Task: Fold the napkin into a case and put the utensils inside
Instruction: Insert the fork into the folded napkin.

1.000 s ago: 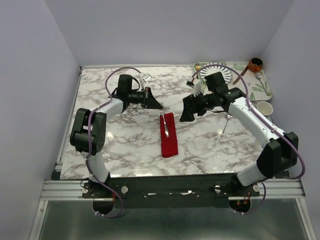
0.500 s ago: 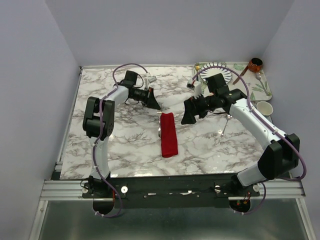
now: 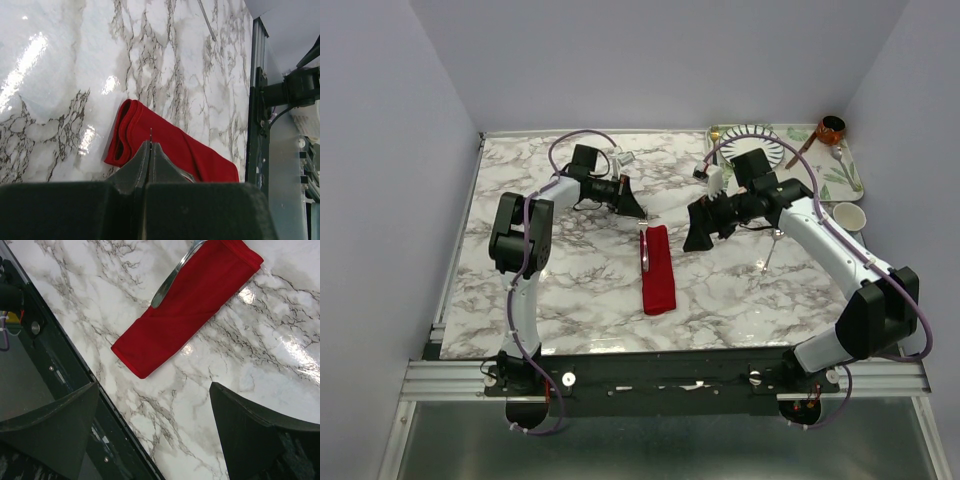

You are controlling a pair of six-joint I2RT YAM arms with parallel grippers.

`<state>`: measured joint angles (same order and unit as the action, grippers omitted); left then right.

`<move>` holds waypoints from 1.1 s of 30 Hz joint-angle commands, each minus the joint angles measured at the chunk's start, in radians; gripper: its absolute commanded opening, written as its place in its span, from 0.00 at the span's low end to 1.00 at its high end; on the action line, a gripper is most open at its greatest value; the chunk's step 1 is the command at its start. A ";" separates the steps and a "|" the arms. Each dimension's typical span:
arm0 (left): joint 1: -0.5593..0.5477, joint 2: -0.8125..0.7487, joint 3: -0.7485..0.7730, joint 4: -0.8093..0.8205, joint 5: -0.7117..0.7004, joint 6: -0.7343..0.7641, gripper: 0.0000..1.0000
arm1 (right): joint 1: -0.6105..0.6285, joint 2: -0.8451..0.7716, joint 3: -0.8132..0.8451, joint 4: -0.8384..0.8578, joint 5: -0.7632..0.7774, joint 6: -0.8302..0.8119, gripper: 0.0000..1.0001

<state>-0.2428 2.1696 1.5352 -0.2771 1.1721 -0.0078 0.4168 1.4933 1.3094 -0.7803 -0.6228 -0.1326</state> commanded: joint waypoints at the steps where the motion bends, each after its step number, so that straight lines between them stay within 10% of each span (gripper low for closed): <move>1: -0.024 0.033 -0.003 0.108 0.026 -0.073 0.00 | -0.007 -0.033 -0.022 -0.027 -0.014 -0.018 1.00; 16: -0.044 0.003 -0.086 0.127 0.026 -0.046 0.01 | -0.013 -0.051 -0.032 -0.033 -0.012 -0.025 1.00; 33: -0.053 -0.093 -0.328 0.516 0.017 -0.362 0.04 | -0.015 -0.065 -0.052 -0.027 -0.022 -0.025 1.00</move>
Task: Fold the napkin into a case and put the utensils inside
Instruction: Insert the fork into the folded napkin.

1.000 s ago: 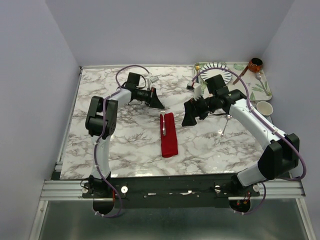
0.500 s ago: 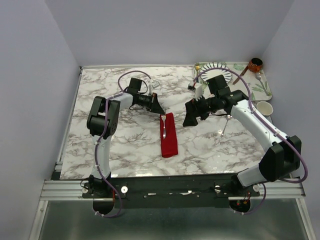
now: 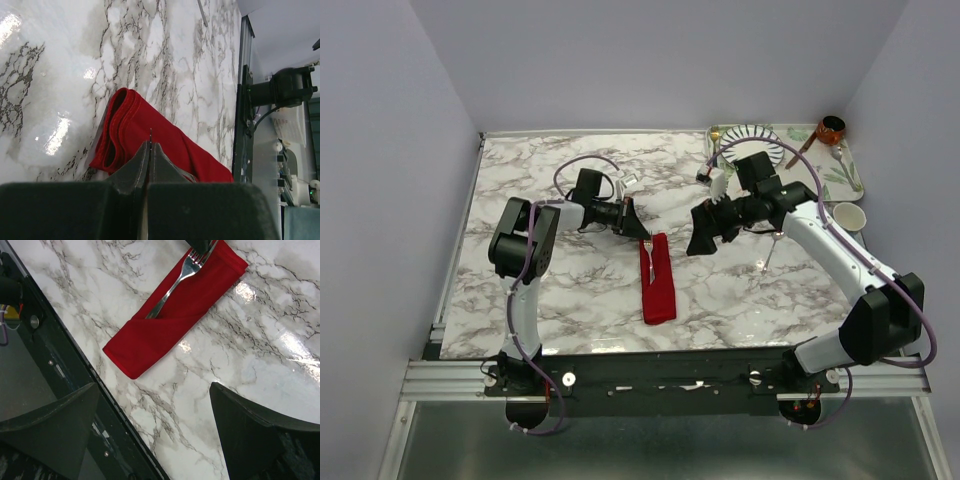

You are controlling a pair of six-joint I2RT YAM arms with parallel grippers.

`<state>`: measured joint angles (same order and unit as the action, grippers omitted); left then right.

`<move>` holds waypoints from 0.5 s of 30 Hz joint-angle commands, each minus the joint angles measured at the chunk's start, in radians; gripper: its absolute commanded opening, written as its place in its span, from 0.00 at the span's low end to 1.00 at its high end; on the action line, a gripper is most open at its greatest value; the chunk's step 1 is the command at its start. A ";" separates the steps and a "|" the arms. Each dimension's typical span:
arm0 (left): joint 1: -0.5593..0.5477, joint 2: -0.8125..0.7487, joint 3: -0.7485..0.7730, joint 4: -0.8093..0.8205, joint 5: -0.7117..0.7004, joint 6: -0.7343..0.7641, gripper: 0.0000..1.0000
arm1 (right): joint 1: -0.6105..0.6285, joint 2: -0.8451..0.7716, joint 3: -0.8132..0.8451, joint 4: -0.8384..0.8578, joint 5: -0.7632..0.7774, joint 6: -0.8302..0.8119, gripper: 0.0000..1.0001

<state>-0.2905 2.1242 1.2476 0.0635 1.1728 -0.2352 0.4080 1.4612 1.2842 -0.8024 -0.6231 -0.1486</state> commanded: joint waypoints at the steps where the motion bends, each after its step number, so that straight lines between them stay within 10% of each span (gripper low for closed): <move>1: -0.006 -0.047 -0.046 0.199 0.014 -0.169 0.04 | -0.005 -0.038 -0.029 -0.004 -0.021 -0.009 1.00; 15: -0.006 -0.067 -0.115 0.236 0.030 -0.187 0.03 | -0.006 -0.058 -0.049 -0.001 -0.015 -0.012 1.00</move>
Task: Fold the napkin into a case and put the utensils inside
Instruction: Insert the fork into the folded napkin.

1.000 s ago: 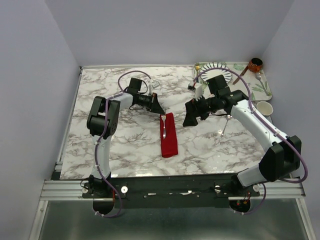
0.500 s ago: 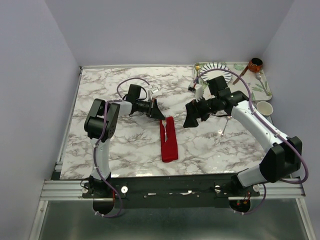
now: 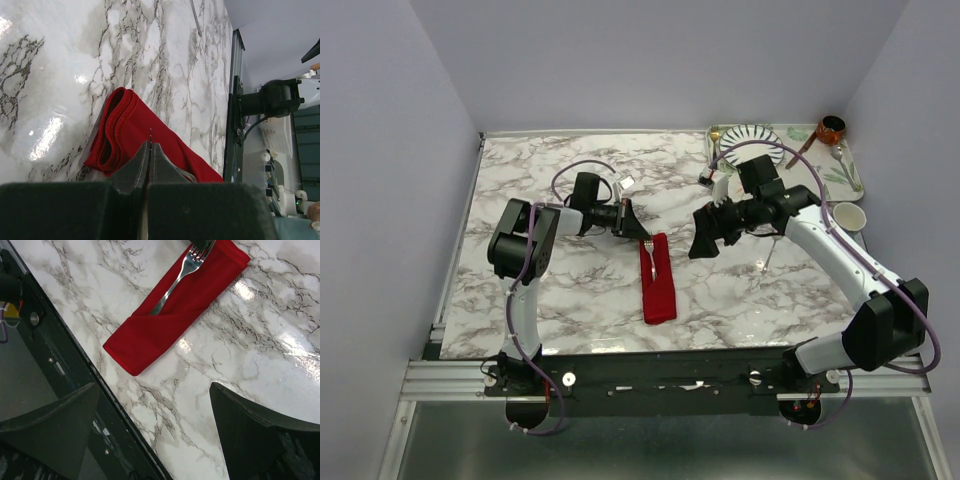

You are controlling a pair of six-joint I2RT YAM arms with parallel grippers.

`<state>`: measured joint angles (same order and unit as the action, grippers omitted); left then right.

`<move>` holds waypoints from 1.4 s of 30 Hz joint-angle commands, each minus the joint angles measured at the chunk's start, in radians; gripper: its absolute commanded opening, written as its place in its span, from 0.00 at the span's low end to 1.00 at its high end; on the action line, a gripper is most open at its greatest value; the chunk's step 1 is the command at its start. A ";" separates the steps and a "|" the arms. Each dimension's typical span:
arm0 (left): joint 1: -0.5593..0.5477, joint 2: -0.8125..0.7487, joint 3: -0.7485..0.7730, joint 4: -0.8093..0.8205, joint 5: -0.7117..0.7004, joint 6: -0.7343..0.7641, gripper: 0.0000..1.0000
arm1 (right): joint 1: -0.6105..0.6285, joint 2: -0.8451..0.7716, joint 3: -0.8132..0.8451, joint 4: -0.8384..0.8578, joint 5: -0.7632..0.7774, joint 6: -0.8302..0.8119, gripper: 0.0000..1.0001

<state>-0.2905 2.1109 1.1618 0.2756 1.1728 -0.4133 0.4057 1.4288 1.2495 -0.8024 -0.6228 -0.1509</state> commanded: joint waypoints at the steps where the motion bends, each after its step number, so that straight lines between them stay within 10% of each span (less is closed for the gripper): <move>1: -0.006 -0.057 -0.036 0.024 0.030 -0.005 0.03 | -0.002 -0.024 -0.013 0.000 -0.017 -0.010 1.00; 29: -0.035 -0.101 -0.082 -0.197 0.025 0.214 0.06 | -0.002 -0.019 -0.010 -0.003 -0.014 -0.015 1.00; 42: -0.039 -0.166 0.004 -0.372 -0.074 0.366 0.40 | -0.002 -0.025 0.004 -0.004 0.018 -0.024 1.00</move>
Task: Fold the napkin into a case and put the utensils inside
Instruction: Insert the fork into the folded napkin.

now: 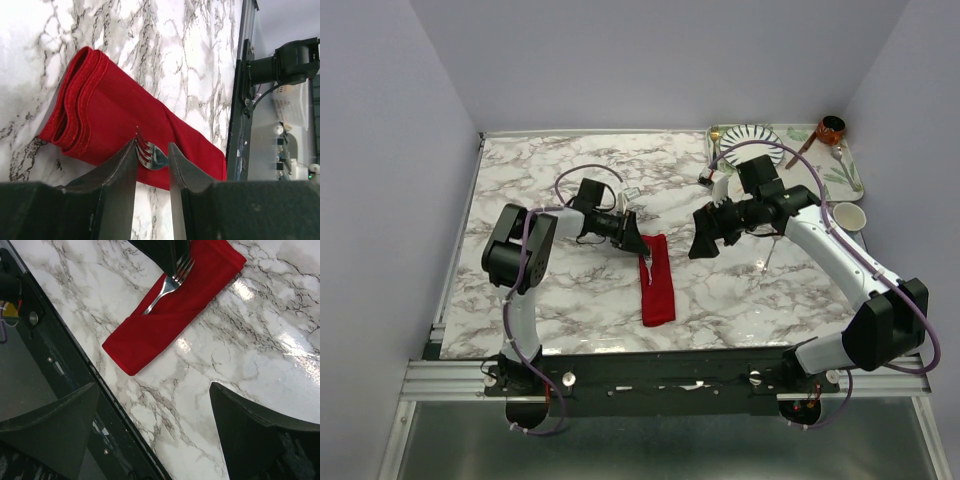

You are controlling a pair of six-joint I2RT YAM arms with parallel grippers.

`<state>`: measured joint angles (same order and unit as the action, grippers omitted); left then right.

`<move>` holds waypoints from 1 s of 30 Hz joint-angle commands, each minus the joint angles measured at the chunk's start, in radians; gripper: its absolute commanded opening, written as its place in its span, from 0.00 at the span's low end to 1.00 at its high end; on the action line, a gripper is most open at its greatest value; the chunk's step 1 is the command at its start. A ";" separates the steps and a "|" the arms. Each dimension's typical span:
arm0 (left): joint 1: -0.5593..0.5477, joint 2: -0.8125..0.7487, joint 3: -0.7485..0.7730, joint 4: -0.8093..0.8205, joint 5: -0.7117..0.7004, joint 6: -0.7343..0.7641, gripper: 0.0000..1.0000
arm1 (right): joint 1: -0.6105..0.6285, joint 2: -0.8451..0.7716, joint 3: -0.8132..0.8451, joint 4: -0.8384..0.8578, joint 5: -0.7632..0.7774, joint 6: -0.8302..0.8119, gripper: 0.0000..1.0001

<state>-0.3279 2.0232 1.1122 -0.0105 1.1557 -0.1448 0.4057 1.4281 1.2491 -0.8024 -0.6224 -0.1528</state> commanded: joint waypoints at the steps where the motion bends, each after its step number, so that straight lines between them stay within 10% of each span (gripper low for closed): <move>1: -0.002 -0.087 0.061 -0.098 -0.071 0.129 0.41 | -0.004 -0.024 0.007 -0.004 0.023 -0.024 1.00; 11: -0.003 -0.139 0.213 -0.435 -0.175 0.448 0.52 | -0.033 0.000 0.050 -0.038 0.105 -0.039 1.00; 30: -0.102 -0.127 0.400 -0.625 -0.642 0.689 0.29 | -0.053 0.034 0.016 -0.021 0.171 -0.014 0.77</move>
<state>-0.3759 1.9057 1.4628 -0.5785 0.7036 0.4618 0.3576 1.4384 1.2785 -0.8165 -0.4892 -0.1753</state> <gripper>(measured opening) 0.343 0.781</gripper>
